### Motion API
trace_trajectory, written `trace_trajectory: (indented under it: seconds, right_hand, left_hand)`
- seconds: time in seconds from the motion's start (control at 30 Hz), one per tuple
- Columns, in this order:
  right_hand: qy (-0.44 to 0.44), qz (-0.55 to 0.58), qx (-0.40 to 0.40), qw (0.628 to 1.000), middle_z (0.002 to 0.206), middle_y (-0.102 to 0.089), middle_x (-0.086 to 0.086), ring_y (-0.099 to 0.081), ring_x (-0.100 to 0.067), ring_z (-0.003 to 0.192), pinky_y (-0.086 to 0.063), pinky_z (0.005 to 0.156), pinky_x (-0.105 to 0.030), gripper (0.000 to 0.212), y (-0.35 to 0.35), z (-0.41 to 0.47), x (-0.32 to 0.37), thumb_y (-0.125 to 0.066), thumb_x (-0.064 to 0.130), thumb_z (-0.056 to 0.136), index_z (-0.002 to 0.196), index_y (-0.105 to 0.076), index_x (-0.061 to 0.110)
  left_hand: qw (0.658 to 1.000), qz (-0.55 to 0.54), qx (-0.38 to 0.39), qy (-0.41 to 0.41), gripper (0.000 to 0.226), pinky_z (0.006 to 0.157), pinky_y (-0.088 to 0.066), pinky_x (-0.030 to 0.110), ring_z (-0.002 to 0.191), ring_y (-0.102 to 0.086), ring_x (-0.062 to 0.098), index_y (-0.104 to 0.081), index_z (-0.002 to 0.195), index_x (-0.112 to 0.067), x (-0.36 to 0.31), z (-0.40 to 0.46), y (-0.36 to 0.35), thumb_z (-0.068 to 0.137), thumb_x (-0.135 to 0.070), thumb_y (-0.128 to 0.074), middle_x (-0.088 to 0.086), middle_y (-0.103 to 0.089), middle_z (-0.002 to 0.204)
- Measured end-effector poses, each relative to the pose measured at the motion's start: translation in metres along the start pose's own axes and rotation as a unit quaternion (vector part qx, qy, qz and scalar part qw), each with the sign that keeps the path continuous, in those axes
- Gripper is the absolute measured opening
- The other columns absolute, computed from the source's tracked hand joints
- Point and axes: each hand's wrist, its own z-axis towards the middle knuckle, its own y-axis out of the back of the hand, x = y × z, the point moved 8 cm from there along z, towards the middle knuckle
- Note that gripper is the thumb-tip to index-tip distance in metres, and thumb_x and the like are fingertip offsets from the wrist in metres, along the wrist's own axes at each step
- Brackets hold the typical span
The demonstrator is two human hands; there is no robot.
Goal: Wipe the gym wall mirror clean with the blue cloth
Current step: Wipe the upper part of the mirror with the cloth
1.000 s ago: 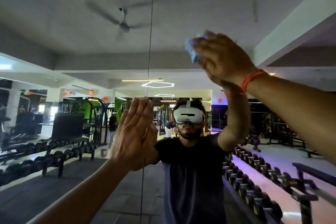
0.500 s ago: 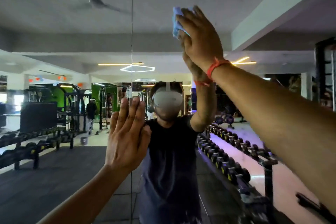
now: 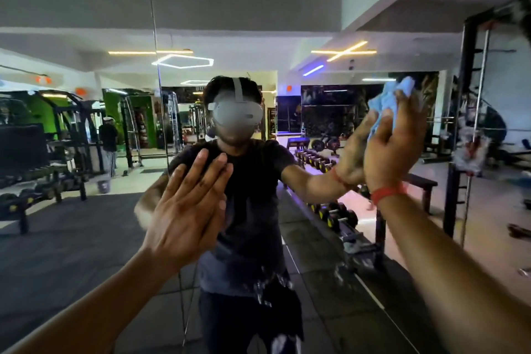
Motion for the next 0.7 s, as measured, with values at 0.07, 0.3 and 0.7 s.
trace_trajectory:
  seconds: [0.07, 0.3, 0.7]
  right_hand:
    - [-0.002, 0.032, 0.031, 0.999, 0.156, -0.045, -0.02, -0.04, -0.038, 0.146, -0.031, 0.123, -0.039, 0.045, -0.008, -0.069, 0.029, -0.05, 0.01, 0.098, 0.141, -0.059, 0.008]
    - [0.449, 0.065, 0.258, 0.853, 0.156, -0.047, 0.003, -0.042, -0.021, 0.147, -0.037, 0.117, -0.044, 0.033, 0.001, -0.166, 0.058, -0.049, 0.015, 0.108, 0.138, -0.063, 0.02]
    - [0.403, 0.009, 0.245, 0.882, 0.16, -0.042, -0.003, -0.039, -0.029, 0.149, -0.039, 0.115, -0.051, 0.039, 0.017, -0.068, -0.04, -0.058, 0.009, 0.101, 0.139, -0.06, 0.017]
  left_hand:
    - [1.0, 0.015, 0.003, -0.008, 0.06, 0.121, -0.025, 0.059, 0.157, -0.018, 0.028, -0.038, 0.157, -0.014, 0.0, 0.008, -0.001, 0.099, -0.025, -0.049, 0.003, -0.029, 0.167]
    - [0.998, 0.05, 0.025, -0.042, 0.057, 0.121, -0.024, 0.061, 0.158, -0.015, 0.029, -0.037, 0.158, -0.013, -0.026, 0.052, -0.008, 0.103, -0.027, -0.044, 0.004, -0.031, 0.166]
    - [0.959, 0.146, 0.054, -0.237, 0.058, 0.121, -0.027, 0.058, 0.156, -0.02, 0.032, -0.035, 0.158, -0.013, -0.116, 0.17, -0.031, 0.105, -0.033, -0.032, 0.009, -0.03, 0.166]
